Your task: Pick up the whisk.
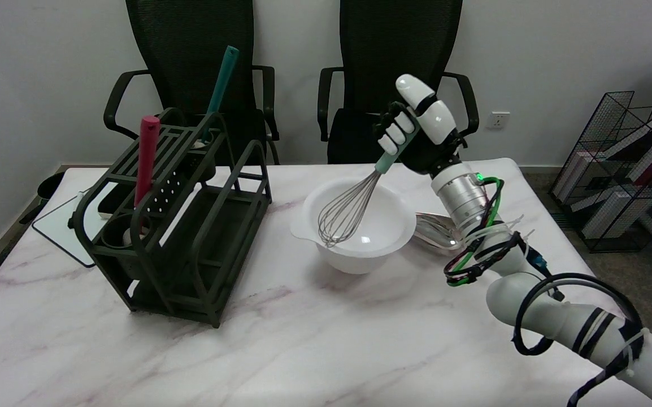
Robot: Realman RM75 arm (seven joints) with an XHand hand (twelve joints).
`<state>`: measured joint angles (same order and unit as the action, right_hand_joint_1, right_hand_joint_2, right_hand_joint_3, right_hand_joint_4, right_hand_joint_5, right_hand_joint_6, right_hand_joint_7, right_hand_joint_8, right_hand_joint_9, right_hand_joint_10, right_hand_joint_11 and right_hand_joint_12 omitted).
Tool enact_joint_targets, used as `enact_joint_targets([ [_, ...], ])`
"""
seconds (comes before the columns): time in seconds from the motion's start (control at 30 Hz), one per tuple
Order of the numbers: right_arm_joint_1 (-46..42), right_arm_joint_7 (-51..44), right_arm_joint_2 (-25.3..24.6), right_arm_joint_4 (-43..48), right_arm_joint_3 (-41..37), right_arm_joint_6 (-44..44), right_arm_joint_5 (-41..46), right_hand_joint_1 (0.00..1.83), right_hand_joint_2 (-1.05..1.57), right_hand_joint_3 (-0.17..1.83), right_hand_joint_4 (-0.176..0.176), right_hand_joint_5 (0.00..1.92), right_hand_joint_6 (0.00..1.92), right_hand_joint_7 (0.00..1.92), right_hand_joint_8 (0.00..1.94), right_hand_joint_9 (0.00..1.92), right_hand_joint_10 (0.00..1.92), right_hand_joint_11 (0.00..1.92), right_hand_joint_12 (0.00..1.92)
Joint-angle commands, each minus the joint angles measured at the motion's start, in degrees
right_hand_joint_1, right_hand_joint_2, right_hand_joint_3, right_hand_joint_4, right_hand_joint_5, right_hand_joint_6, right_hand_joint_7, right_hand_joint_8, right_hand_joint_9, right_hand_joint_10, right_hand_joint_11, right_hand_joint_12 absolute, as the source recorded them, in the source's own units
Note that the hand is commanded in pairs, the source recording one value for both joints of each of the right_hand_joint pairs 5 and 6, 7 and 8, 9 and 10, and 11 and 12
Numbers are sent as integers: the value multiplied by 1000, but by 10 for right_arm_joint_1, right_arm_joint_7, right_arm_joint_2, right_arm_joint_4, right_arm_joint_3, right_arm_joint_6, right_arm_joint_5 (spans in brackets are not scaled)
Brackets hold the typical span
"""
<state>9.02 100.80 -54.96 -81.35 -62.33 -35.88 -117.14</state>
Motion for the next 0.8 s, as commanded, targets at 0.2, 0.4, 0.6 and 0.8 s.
enact_joint_targets([
  [0.2, -45, 22, 2, -86, -33, -92, -6, 878, 1571, 930, 0, 1920, 1920, 1920, 1920, 1920, 1920, 1920, 1920],
  [0.4, -83, 17, -3, -119, -38, -139, -9, 876, 1571, 950, 0, 1920, 1920, 1920, 1920, 1920, 1920, 1920, 1920],
  [0.6, -117, 17, -11, -128, -18, -226, -37, 870, 1571, 997, 0, 1920, 1920, 1920, 1920, 1920, 1920, 1920, 1920],
  [0.8, -121, 17, -11, -104, 42, -286, -50, 873, 1557, 1018, 0, 1920, 1920, 1920, 1920, 1920, 1920, 1920, 1920],
])
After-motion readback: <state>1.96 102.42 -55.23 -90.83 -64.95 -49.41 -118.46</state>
